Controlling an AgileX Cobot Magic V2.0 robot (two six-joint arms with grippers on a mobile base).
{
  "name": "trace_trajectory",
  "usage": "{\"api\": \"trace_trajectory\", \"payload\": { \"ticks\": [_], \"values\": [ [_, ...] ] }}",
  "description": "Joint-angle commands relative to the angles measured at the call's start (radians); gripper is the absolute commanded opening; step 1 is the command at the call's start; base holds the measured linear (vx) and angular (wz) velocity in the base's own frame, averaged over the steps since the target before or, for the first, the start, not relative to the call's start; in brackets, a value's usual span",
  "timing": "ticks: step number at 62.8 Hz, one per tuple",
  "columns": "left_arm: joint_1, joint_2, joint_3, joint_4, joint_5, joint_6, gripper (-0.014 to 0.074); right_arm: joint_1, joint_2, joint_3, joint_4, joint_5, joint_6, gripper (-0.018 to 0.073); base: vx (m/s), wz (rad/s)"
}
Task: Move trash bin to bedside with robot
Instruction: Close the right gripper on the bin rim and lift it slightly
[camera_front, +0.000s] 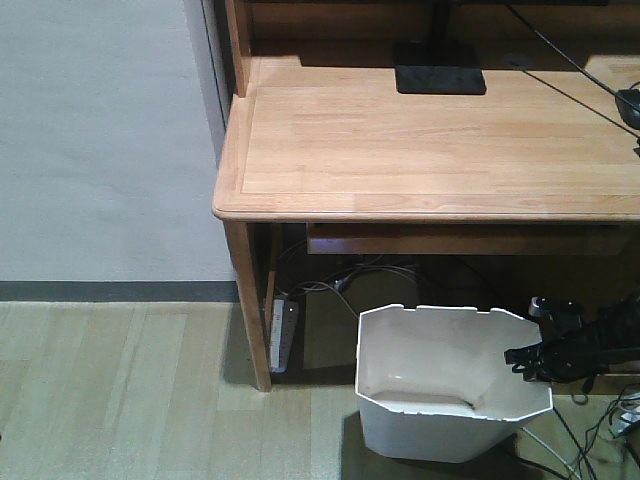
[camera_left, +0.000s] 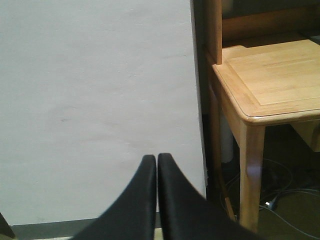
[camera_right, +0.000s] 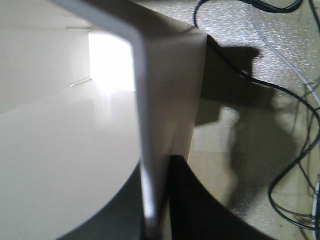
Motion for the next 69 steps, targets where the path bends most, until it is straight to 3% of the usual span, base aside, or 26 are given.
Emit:
{"api": "trace_trajectory", "payload": {
  "ticks": [1, 33, 54, 69],
  "values": [
    [-0.006, -0.010, 0.029, -0.001, -0.073, -0.008, -0.0006, -0.001, -0.153, 0.075, 0.094, 0.230, -0.069, -0.0006, 0.00, 0.00],
    [-0.006, -0.010, 0.029, -0.001, -0.073, -0.008, -0.0006, -0.001, -0.450, 0.376, 0.105, 0.279, -0.119, -0.0006, 0.00, 0.00],
    [-0.006, -0.010, 0.029, -0.001, -0.073, -0.008, -0.0006, 0.060, -0.546, 0.414, 0.110, 0.301, -0.118, -0.0006, 0.00, 0.00],
    [-0.006, -0.010, 0.029, -0.001, -0.073, -0.008, -0.0006, 0.059, -0.546, 0.414, 0.112, 0.352, -0.118, -0.0006, 0.00, 0.00]
  ]
}}
